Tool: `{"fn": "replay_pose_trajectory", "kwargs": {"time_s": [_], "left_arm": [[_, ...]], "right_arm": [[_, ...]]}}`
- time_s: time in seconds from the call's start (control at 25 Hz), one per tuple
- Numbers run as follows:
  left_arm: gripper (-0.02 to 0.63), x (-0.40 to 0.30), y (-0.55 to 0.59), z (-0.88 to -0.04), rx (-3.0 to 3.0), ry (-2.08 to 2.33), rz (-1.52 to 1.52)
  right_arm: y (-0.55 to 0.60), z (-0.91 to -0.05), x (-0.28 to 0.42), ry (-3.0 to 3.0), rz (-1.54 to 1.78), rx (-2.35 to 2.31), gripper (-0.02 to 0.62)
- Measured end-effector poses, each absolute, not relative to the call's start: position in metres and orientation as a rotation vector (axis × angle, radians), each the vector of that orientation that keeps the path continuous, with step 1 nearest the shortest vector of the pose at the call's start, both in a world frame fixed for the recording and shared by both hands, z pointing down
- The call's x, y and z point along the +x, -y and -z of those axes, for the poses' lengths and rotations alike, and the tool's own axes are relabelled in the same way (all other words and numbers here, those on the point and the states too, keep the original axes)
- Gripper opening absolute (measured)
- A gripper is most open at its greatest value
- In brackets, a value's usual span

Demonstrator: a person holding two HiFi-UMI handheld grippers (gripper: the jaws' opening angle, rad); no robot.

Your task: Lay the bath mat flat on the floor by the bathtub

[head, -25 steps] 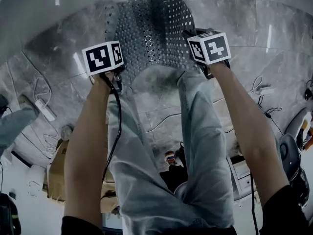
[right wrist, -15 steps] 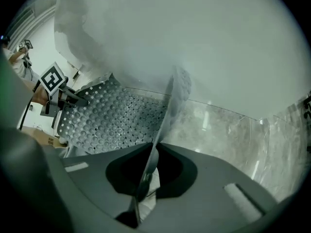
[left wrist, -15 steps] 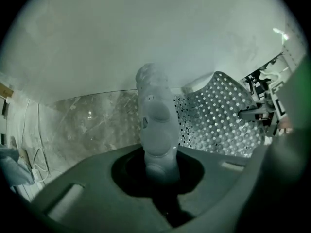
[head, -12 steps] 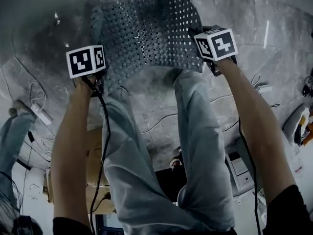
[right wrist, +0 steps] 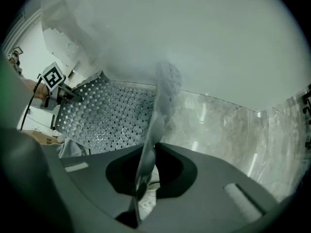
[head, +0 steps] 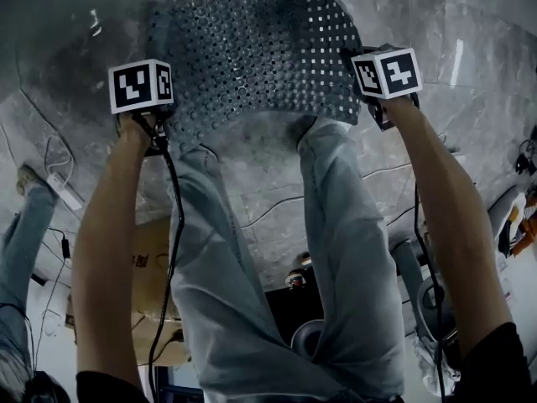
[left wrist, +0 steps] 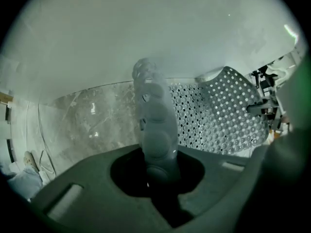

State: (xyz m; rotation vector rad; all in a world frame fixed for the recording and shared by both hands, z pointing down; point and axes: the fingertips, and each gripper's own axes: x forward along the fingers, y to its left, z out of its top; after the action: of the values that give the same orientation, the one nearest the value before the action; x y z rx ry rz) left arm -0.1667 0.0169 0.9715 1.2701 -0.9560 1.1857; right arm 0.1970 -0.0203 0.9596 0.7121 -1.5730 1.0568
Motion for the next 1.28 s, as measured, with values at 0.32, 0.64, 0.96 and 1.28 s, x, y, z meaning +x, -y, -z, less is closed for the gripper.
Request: {"fn": "replay_pose_trajectory", "kwargs": {"time_s": [0.32,0.64,0.96,1.28], "left_arm": [[0.038,-0.180,-0.020,-0.996,1.238,0.940,-1.208],[0.040,-0.195,-0.032,-1.026,1.204,0.951,-1.235],[0.040,-0.210,-0.036,-1.061,1.166,0.956,-1.268],[0.040,-0.226,-0.043,-1.088,1.110,1.002,-1.240]], "right_arm": [[0.024,-0.977,0.200,1.550,-1.003,0.654,0.023],[0.019,-1.004,0.217,1.522,-0.987,0.665,0.023],[0.021,-1.029,0.224,1.487,-1.021,0.704,0.023],[0.013,-1.055,0.238,1.452,-0.950,0.630,0.023]]}}
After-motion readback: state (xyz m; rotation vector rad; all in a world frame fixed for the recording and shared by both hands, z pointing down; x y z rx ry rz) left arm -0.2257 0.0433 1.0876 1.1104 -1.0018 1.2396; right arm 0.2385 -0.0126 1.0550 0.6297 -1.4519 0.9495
